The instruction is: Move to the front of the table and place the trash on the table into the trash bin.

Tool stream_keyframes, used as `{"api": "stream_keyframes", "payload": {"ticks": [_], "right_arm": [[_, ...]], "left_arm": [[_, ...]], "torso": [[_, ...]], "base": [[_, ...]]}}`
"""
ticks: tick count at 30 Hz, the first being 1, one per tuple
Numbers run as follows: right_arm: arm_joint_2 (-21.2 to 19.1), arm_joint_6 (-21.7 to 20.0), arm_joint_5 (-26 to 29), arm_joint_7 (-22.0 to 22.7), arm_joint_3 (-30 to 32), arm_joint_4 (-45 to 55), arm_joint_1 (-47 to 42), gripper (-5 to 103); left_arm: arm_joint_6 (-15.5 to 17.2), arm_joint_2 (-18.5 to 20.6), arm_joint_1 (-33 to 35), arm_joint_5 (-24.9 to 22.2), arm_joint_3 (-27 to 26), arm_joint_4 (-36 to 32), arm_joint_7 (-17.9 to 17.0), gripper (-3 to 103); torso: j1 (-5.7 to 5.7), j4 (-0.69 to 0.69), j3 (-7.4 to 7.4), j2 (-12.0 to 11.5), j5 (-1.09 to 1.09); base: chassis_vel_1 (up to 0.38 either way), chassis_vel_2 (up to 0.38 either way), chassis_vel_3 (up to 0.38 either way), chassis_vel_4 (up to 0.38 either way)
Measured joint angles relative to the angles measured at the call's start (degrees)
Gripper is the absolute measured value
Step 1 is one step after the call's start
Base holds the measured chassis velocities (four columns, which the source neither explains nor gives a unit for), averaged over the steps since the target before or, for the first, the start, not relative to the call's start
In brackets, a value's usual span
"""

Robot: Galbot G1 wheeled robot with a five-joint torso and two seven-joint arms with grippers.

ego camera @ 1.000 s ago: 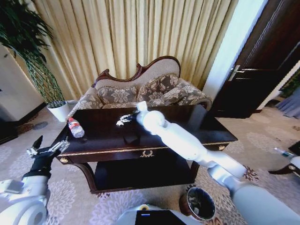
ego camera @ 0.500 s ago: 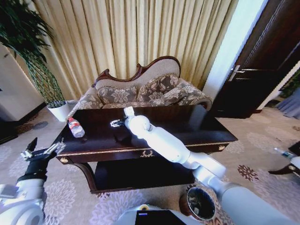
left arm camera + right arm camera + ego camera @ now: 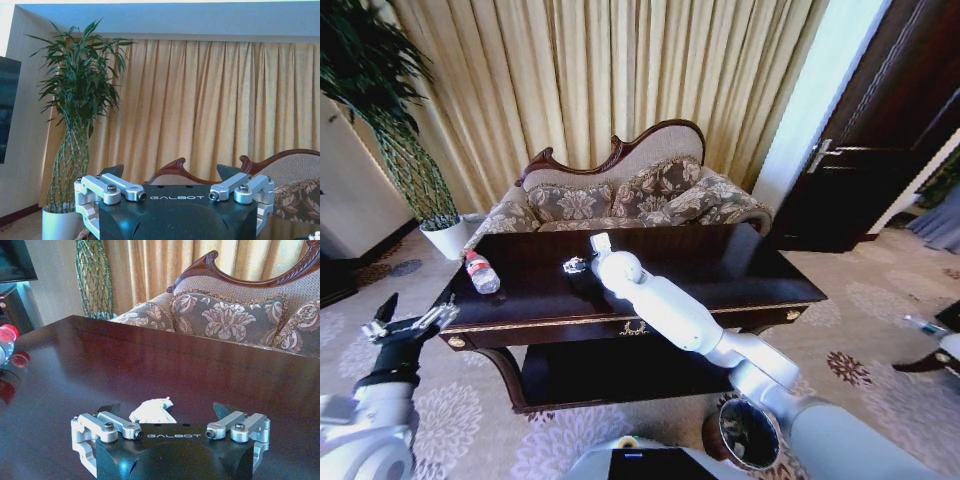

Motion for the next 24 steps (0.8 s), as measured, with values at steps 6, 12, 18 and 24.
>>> {"api": "stream_keyframes", "payload": {"ticks": [6, 12, 18, 24], "right_arm": [[-0.5, 0.1, -1.1, -0.8, -0.4, -0.2, -0.3, 89], [-1.0, 0.2, -1.5, -1.1, -0.7, 0.1, -0.8, 68], [-1.3, 0.3, -2.1, -1.8, -0.7, 0.3, -1.0, 46], [-1.5, 0.8, -2.3, -1.9, -0.7, 0.4, -1.1, 25]], "left_arm": [[0.0, 0.0, 0.0, -0.6, -0.1, 0.0, 0.0, 100], [0.0, 0.0, -0.1, -0.7, 0.0, 0.0, 0.0, 100], [0.0, 0.2, -0.2, -0.9, 0.0, 0.1, 0.0, 100], [0.1, 0.2, -0.4, -0.8, 0.2, 0.2, 0.0, 100]], "torso": [[0.00, -0.02, 0.00, 0.0, 0.00], [0.00, -0.01, 0.00, 0.0, 0.00], [0.00, -0.01, 0.00, 0.0, 0.00], [0.00, -0.01, 0.00, 0.0, 0.00]], "base": [[0.000, 0.000, 0.000, 0.000], [0.000, 0.000, 0.000, 0.000], [0.000, 0.000, 0.000, 0.000], [0.000, 0.000, 0.000, 0.000]]}}
